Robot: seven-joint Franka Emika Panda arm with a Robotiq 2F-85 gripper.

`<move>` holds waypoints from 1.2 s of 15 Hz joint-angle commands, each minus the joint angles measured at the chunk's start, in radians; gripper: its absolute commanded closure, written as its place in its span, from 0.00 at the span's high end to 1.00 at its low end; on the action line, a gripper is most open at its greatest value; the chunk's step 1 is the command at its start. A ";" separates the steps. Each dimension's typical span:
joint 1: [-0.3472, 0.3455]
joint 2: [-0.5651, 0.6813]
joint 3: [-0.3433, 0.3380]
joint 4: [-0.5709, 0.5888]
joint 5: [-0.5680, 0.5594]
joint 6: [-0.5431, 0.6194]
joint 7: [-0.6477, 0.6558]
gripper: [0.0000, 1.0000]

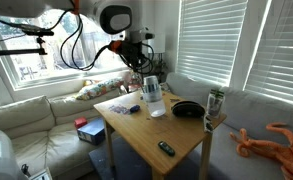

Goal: Place the silver cup upside down in the clear cup and put the silver spoon in the clear cup.

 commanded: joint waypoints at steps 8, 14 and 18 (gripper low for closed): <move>-0.038 0.007 -0.048 0.031 0.056 0.014 -0.037 0.01; -0.067 -0.010 -0.081 0.011 0.075 0.032 -0.037 0.01; -0.084 -0.020 -0.103 -0.008 0.099 0.048 -0.040 0.01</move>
